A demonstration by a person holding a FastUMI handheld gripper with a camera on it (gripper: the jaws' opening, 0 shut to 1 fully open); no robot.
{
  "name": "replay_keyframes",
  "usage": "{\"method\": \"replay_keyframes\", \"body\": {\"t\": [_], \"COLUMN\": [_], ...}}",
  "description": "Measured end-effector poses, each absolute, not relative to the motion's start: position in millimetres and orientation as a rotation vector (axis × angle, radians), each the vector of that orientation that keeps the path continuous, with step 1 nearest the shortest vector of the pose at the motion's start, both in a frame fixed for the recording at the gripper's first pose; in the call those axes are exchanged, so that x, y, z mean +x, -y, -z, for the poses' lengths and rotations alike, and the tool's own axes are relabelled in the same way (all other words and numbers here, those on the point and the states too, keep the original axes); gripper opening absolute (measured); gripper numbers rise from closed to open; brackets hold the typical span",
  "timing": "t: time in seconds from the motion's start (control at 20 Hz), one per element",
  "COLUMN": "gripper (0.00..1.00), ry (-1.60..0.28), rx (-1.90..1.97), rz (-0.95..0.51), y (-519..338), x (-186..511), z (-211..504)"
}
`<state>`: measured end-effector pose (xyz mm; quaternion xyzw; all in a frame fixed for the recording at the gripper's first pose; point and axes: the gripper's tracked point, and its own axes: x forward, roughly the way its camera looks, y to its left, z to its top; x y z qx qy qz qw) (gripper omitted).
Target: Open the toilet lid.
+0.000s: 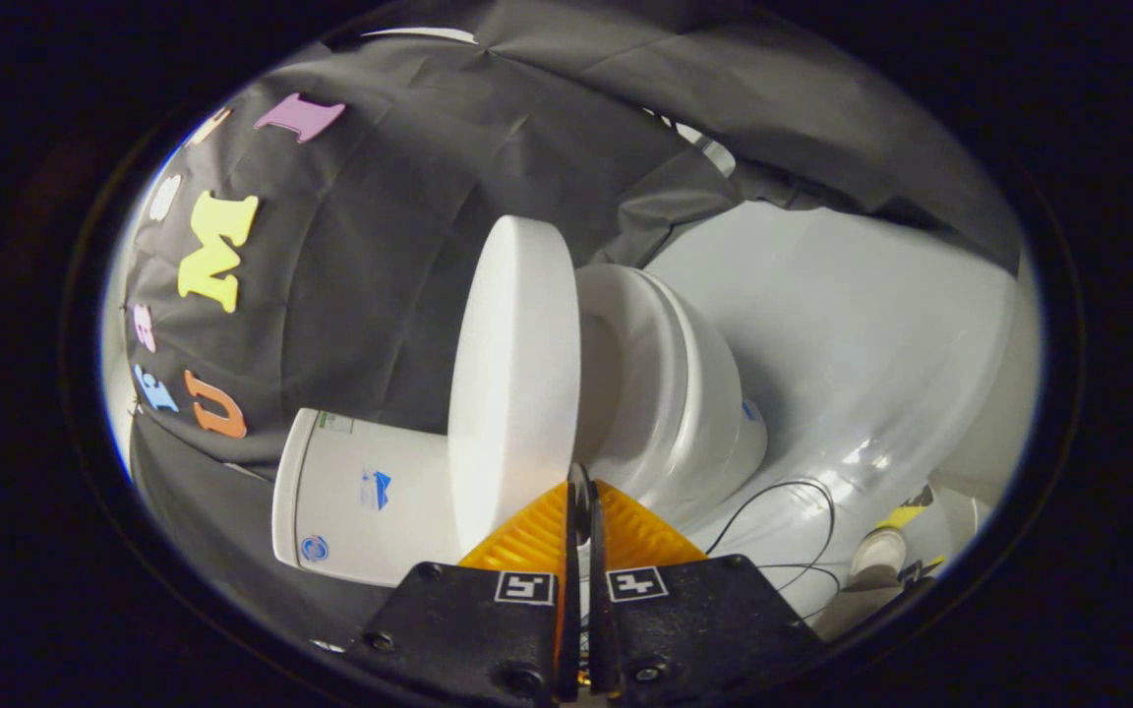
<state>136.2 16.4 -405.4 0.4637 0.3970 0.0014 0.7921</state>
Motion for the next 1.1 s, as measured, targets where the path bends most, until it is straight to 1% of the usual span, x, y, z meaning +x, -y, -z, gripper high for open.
{"method": "replay_keyframes", "body": {"t": [0.35, 0.6, 1.1], "gripper": [0.06, 0.06, 0.06], "ry": [-0.817, -0.798, -0.781], "rx": [0.975, 0.889, 0.804], "rz": [-0.07, -0.119, -0.16], "y": [-33, -50, -78], "x": [143, 148, 146], "z": [365, 334, 299]}}
